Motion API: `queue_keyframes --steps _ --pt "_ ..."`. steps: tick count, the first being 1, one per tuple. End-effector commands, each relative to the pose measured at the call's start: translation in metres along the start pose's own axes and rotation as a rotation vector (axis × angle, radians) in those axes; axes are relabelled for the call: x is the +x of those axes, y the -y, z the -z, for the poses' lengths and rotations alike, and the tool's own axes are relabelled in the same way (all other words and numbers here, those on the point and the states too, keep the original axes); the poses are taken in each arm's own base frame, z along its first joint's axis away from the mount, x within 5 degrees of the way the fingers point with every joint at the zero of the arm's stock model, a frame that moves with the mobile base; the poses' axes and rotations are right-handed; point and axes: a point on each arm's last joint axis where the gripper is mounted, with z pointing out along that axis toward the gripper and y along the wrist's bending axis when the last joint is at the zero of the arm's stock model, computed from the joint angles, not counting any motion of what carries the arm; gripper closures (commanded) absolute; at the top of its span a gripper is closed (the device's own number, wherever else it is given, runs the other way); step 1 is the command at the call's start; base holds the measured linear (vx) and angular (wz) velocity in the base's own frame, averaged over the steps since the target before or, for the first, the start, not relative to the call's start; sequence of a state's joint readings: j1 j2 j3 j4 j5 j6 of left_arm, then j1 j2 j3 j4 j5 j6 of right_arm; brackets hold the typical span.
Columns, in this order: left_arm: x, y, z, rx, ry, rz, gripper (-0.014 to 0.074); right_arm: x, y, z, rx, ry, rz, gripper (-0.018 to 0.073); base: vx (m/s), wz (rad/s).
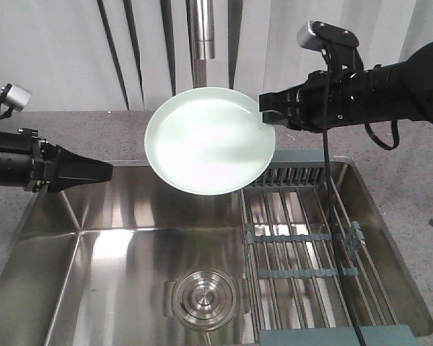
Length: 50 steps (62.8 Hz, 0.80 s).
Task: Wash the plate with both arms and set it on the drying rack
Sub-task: 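Lift the plate with the right gripper up over the drying rack, then lower the plate flat onto the drying rack with the right gripper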
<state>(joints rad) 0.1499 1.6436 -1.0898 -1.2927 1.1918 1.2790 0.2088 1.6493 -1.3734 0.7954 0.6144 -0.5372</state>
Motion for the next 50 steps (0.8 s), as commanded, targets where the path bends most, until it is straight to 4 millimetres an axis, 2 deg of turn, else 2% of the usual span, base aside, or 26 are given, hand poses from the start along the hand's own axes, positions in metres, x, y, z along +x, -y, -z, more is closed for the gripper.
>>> queue_keyframes --steps 1,5,13,21,31,42,50 --pt "-0.015 0.02 0.009 0.061 0.069 -0.039 0.0079 -0.024 0.0 0.03 0.054 0.144 0.043 0.0568 0.0 0.0" --pt "-0.015 0.02 0.009 0.061 0.069 -0.039 0.0079 -0.025 0.006 0.039 0.073 0.13 0.06 0.0568 0.0 0.0" --pt "-0.015 0.02 0.009 0.061 0.069 -0.039 0.0079 -0.022 0.004 0.056 0.088 0.074 0.126 0.0568 0.0 0.0" --pt "-0.015 0.02 0.009 0.061 0.069 -0.039 0.0079 -0.011 -0.002 0.061 0.049 -0.041 0.157 0.0568 0.0 0.0" --pt "-0.015 0.02 0.009 0.061 0.069 -0.039 0.0079 -0.003 -0.01 0.05 -0.1 -0.121 0.033 0.0568 0.0 0.0" --pt "-0.015 0.02 0.009 0.061 0.069 -0.039 0.0079 -0.01 -0.01 0.033 -0.209 -0.034 -0.081 0.0568 0.0 0.0" --pt "-0.015 0.02 0.009 0.061 0.069 -0.039 0.0079 -0.015 -0.002 0.022 -0.191 0.042 -0.109 0.0568 0.0 0.0"
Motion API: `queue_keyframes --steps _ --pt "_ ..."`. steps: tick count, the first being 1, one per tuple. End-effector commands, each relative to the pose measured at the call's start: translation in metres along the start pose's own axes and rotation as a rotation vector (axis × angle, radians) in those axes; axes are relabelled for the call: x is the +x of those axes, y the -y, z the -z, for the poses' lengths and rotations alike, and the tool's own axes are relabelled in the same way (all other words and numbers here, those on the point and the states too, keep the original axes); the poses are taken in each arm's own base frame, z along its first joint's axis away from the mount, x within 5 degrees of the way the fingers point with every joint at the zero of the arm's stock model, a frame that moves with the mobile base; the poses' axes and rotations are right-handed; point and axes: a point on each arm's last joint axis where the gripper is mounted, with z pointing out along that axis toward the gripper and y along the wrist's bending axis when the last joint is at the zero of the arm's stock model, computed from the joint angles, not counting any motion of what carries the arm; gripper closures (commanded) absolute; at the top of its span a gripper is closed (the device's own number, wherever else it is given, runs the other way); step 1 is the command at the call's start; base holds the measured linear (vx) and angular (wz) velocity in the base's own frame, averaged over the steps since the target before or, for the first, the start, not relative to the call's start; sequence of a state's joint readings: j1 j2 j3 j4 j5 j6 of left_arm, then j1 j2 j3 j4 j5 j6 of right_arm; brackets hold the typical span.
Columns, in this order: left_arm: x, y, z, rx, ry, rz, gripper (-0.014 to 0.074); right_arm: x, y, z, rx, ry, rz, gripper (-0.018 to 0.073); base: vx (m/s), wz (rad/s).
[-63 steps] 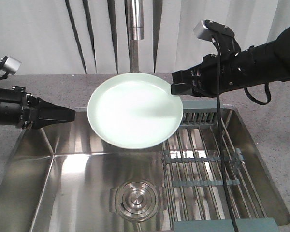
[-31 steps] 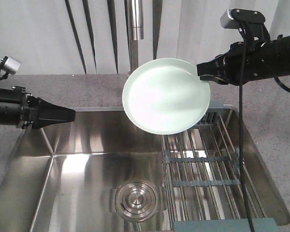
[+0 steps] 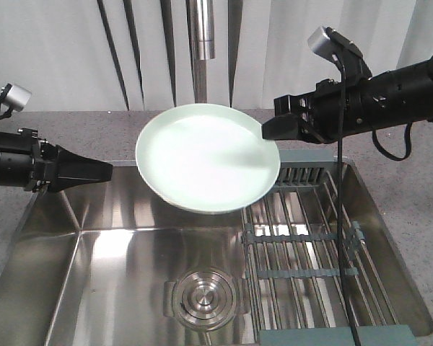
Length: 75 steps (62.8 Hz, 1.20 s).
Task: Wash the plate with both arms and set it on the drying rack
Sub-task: 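Lower the plate flat onto the drying rack with the right gripper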
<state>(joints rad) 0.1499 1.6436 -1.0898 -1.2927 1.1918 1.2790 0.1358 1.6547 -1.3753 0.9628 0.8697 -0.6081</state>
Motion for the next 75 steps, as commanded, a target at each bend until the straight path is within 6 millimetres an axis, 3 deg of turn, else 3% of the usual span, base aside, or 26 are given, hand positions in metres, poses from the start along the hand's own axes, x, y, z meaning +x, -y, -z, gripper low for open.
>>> queue_keyframes --steps 1,17,31,50,75 --pt "-0.015 0.02 0.009 0.061 0.069 -0.039 0.0079 -0.021 -0.01 0.012 -0.01 0.173 0.003 0.0568 0.0 0.0" --pt "-0.015 0.02 0.009 0.061 0.069 -0.039 0.0079 -0.035 0.014 0.021 0.164 0.318 0.032 0.0568 0.0 0.0" --pt "-0.015 0.02 0.009 0.061 0.069 -0.039 0.0079 -0.028 0.027 0.032 0.17 0.221 0.058 0.0568 0.0 0.0" --pt "-0.015 0.02 0.009 0.061 0.069 -0.039 0.0079 -0.012 0.017 0.03 0.045 0.05 0.058 0.0568 0.0 0.0" --pt "-0.015 0.02 0.009 0.061 0.069 -0.039 0.0079 -0.013 0.019 0.031 0.08 0.053 0.071 0.0567 0.0 0.0"
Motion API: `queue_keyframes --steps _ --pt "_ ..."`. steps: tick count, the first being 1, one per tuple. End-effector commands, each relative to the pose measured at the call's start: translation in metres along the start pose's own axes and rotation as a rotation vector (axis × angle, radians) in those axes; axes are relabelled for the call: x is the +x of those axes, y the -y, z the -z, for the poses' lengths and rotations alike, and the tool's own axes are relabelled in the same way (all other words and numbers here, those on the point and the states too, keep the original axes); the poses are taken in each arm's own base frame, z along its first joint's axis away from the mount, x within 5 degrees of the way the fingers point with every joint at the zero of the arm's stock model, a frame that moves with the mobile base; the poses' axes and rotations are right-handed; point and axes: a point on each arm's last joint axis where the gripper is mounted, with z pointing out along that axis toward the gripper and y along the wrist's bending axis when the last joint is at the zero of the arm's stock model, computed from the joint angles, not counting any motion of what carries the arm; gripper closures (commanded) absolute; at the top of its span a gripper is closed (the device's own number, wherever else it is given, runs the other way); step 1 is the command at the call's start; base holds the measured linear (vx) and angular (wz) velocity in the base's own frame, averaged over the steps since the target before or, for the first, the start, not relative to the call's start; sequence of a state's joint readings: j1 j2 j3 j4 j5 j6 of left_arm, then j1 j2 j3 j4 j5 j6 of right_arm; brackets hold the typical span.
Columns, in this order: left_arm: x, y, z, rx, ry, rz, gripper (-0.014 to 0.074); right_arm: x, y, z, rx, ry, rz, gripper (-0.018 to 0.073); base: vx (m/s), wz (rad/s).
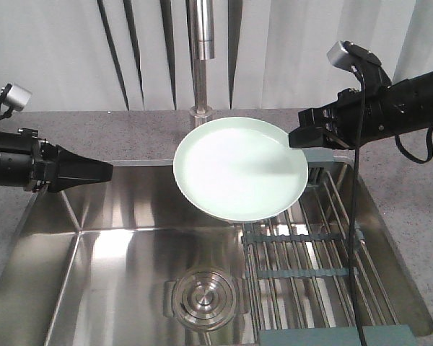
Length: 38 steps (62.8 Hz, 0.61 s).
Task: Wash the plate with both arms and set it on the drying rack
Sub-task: 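Lower the plate flat onto the drying rack with the right gripper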
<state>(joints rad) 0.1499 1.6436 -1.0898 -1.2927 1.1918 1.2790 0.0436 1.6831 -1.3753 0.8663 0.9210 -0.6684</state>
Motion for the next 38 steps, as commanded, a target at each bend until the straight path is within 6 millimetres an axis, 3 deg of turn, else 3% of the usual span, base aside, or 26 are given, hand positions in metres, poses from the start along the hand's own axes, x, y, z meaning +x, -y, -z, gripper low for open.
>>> queue_keyframes --steps 1,10,23,38 --pt "-0.015 0.02 0.009 0.061 0.069 -0.039 0.0079 -0.016 -0.015 0.024 -0.004 0.118 0.018 0.0566 0.0 0.0" --pt "-0.015 0.02 0.009 0.061 0.069 -0.039 0.0079 -0.017 -0.014 0.033 0.024 0.132 0.041 0.0562 0.0 0.0" --pt "-0.015 0.02 0.009 0.061 0.069 -0.039 0.0079 -0.014 -0.011 0.05 0.206 0.109 0.109 0.0545 0.0 0.0" --pt "-0.015 0.02 0.009 0.061 0.069 -0.039 0.0079 -0.009 0.004 0.056 0.383 0.051 0.095 0.0529 0.0 0.0"
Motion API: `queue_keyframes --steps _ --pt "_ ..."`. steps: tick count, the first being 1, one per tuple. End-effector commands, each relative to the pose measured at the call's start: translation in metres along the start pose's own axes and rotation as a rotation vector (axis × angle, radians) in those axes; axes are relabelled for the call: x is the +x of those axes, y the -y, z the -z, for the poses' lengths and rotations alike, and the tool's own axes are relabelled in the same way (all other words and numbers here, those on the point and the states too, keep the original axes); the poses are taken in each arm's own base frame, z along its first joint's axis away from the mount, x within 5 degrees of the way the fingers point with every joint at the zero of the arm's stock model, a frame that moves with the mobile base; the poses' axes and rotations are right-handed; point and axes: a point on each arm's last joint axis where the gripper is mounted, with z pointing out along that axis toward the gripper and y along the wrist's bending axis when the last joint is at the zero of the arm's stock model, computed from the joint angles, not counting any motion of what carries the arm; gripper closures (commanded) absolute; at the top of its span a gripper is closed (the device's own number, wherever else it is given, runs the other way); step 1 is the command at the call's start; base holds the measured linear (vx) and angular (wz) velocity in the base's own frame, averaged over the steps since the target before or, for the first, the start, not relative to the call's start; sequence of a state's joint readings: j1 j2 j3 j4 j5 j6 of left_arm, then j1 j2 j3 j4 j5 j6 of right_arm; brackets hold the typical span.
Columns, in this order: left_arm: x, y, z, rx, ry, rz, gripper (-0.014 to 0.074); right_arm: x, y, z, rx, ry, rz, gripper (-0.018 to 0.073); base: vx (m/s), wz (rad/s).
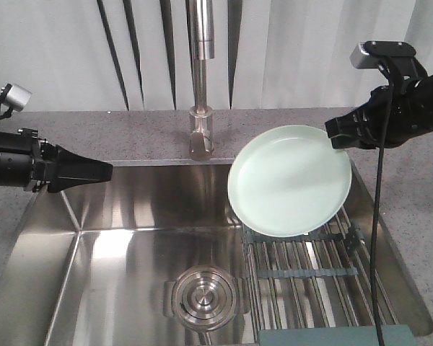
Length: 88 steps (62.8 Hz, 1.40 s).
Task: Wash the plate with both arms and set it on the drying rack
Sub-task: 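Lower the plate flat onto the drying rack with the right gripper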
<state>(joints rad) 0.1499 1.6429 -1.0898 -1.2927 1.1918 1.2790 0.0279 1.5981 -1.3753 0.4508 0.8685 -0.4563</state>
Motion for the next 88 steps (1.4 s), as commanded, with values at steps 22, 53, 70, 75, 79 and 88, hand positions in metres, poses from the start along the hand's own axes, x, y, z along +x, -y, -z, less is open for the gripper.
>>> queue_keyframes --steps 22,53,70,75,79,88 --pt "-0.015 0.02 0.009 0.061 0.069 -0.038 0.0079 -0.008 0.009 0.003 0.084 0.031 -0.009 0.0517 0.0 0.0" --pt "-0.015 0.02 0.009 0.061 0.069 -0.038 0.0079 0.006 0.026 -0.054 0.052 -0.113 -0.061 0.0486 0.0 0.0" --pt "-0.015 0.02 0.009 0.061 0.069 -0.038 0.0079 0.01 0.03 -0.066 0.048 -0.148 -0.061 0.0344 0.0 0.0" --pt "-0.015 0.02 0.009 0.061 0.069 -0.038 0.0079 0.009 0.03 -0.066 0.056 -0.137 -0.054 0.0292 0.0 0.0" --pt "-0.015 0.02 0.009 0.061 0.069 -0.038 0.0079 0.008 0.03 -0.065 0.059 -0.128 -0.042 0.0258 0.0 0.0" --pt "-0.015 0.02 0.009 0.061 0.069 -0.038 0.0079 0.007 0.029 -0.056 0.075 -0.123 -0.015 0.0227 0.0 0.0"
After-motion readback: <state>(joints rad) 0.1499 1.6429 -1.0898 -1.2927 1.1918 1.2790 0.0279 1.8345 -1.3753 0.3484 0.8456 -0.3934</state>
